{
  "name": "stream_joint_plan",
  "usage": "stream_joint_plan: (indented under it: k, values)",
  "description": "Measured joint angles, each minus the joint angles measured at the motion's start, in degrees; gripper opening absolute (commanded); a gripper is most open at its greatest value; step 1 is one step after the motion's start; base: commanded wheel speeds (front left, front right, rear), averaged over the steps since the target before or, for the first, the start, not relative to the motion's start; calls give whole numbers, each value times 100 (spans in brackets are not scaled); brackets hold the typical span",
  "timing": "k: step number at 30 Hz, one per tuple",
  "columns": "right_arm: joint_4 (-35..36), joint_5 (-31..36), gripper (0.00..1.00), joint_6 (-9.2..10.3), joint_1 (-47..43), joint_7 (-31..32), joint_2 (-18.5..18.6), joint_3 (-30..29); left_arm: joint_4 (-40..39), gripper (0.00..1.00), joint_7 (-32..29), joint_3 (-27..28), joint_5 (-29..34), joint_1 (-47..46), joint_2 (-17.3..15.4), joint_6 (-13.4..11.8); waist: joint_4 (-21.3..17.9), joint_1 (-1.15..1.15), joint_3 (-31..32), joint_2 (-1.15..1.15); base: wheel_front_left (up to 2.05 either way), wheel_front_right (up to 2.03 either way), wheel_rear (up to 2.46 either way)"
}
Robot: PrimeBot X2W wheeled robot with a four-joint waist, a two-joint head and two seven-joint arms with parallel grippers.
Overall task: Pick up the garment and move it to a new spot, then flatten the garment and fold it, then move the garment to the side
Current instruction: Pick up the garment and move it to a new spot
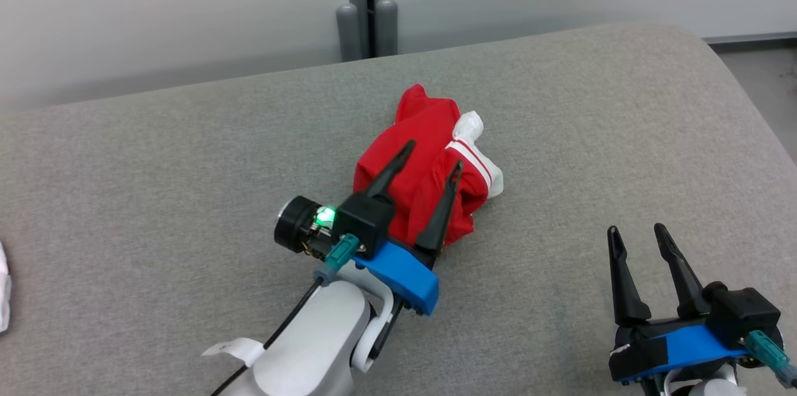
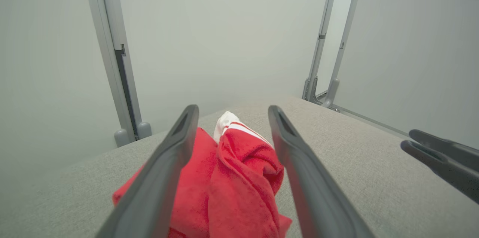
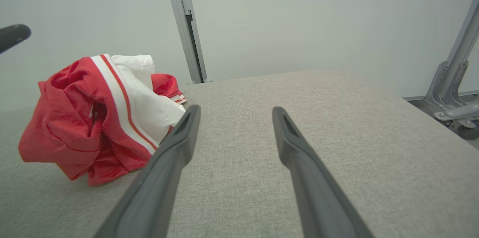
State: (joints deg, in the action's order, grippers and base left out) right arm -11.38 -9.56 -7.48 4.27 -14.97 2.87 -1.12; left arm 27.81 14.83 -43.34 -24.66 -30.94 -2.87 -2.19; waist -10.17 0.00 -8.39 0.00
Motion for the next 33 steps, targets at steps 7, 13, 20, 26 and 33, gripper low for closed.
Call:
stream_joint_plan:
  k: [7, 13, 20, 26, 33]
  values:
    - [-1, 38, 100, 0, -86, -1, 0, -26, -739, 100, 18, 810, 157, 250, -335, -412, 238, 0, 190, 0, 0, 0, 0]
    - [-13, 85, 100, 0, -163, -1, -1, -52, -1322, 100, 22, 1699, 226, 957, -788, -647, 473, 0, 367, 0, 0, 0, 0]
    - [-31, 135, 100, 0, -309, -1, 0, -89, -1691, 100, 23, 2502, 316, 1911, -1065, -754, 732, 0, 570, 0, 0, 0, 0]
    - [-56, 145, 100, 0, -417, 2, -2, -97, -1826, 100, 23, 2884, 459, 2554, -1058, -669, 896, -1, 747, 0, 0, 0, 0]
    - [-56, 137, 100, 0, -489, 21, -1, -64, -1757, 100, 23, 3154, 667, 2969, -937, -515, 948, -1, 854, 0, 0, 0, 0]
